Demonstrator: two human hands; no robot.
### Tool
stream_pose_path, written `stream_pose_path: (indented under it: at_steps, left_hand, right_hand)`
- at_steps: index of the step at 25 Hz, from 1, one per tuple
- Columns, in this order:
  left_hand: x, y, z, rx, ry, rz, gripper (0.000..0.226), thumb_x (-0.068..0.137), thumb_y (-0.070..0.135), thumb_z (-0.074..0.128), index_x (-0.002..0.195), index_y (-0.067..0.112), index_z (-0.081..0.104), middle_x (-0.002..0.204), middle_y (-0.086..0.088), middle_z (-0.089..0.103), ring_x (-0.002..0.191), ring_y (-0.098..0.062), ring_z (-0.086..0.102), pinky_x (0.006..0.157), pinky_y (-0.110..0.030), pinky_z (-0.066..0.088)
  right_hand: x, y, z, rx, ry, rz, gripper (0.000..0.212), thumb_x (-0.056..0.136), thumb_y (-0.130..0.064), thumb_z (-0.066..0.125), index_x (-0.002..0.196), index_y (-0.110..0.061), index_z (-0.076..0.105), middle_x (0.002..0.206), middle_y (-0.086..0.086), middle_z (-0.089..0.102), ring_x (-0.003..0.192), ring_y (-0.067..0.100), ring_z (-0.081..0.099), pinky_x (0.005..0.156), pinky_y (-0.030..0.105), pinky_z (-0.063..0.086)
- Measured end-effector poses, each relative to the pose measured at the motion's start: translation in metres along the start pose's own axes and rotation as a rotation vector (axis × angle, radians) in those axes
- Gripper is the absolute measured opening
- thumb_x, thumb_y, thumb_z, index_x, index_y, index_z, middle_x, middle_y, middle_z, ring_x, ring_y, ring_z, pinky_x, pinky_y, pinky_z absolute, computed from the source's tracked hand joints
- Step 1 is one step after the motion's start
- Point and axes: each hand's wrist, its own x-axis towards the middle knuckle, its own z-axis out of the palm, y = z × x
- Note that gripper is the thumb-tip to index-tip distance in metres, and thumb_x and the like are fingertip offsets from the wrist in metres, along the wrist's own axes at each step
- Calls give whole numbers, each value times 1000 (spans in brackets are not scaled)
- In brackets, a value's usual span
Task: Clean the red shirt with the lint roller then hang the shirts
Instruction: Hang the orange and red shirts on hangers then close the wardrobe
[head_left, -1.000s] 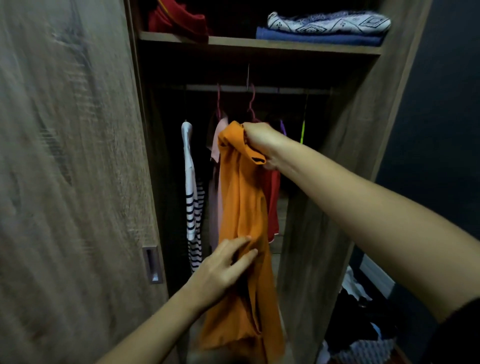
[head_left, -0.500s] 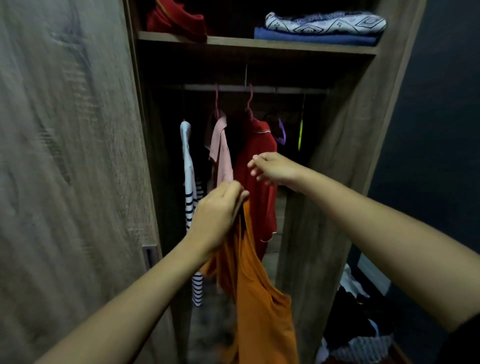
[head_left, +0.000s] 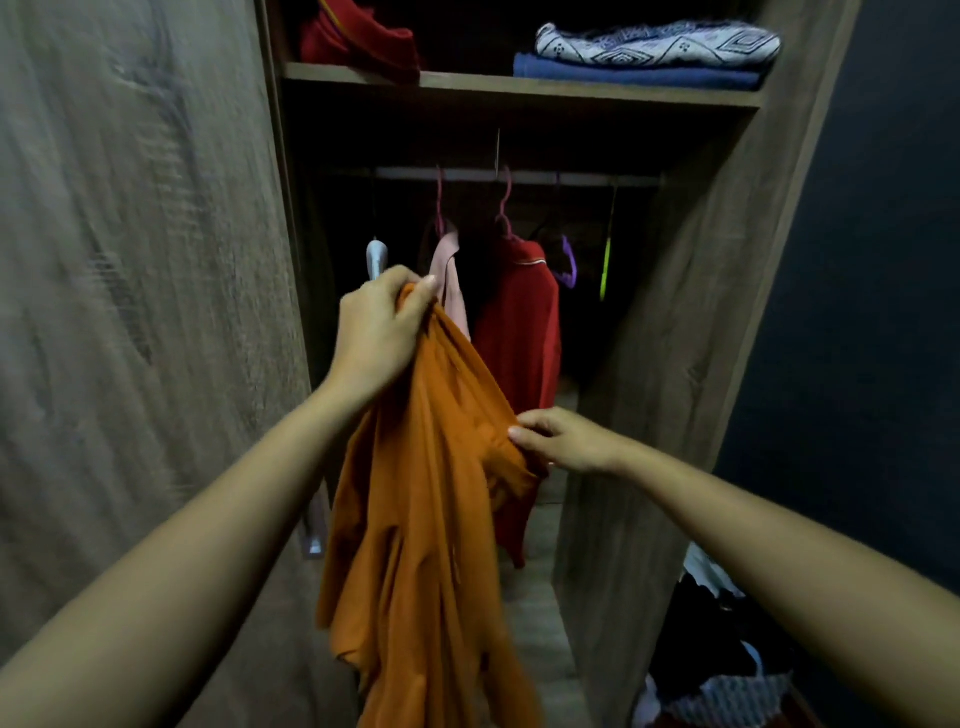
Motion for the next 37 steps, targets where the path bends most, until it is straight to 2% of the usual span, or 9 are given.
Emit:
stream_pose_path:
  at_steps: [6,9,12,17,19,23,27,32,37]
  left_hand:
    - [-17,-24,-20,93,-224,-127,43,95,46,40,72,10,48,68,0,48,61,-10,47,55,-21,33]
    - [-15,-25,-32,141,-364,-145,33,81,43,66,78,19,44,74,6,51,69,-9,50,56,-20,36]
    - [-4,-36,-41,82,-295,-187,25,80,28,70,85,16,49,77,3,52,75,-14,50,64,-29,41]
    - [5,-57,-34,-110,-407,-305,17,82,3,55,82,20,51,79,-4,53,74,-22,51,61,-33,43]
    - [11,-58,-25,-44,-370,-279,18,81,0,50,80,18,56,77,-4,57,73,-21,55,65,-35,45]
    - [15,-45,7,-70,-172,-111,29,73,-11,46,67,16,54,86,0,60,82,-13,56,75,-31,46]
    - [20,-54,55,224,-389,17,33,71,-1,48,67,27,65,96,-1,69,90,-19,62,83,-39,53]
    - [44,-38,97,187,-863,66,10,80,14,63,82,24,64,92,0,68,85,-17,64,80,-25,47]
    - [104,-13,171,-137,-392,3,25,82,23,67,106,16,67,99,1,67,91,-11,62,90,-28,47]
  right_hand:
    - [21,-11,-24,182,257,98,26,99,-37,32,95,-27,56,112,6,61,108,21,57,100,41,44]
    - [24,-31,-38,100,277,1,13,95,-36,46,87,-26,47,87,-4,55,80,10,54,74,28,48]
    - [15,-37,-60,87,121,-73,37,84,-6,62,83,-29,34,83,-5,42,71,7,45,53,17,41]
    - [-10,-33,-90,-293,52,-1,41,72,16,48,68,-22,63,105,0,60,100,9,55,87,23,44]
    - [-16,-24,-103,-397,197,143,39,78,7,54,89,-25,73,115,1,64,105,14,59,89,26,48]
    - [-11,-13,-102,-439,403,295,49,79,-6,62,124,-24,59,125,6,59,108,23,60,90,34,53]
    - [-8,-1,-108,-463,59,412,56,82,-4,53,134,-24,48,134,4,50,118,21,52,85,24,44]
    - [-7,5,-160,-512,50,337,48,85,6,39,118,-18,64,130,3,53,115,21,51,88,23,40]
    - [11,18,-184,-739,-35,364,49,86,3,42,130,-14,53,128,11,54,111,24,54,80,25,44]
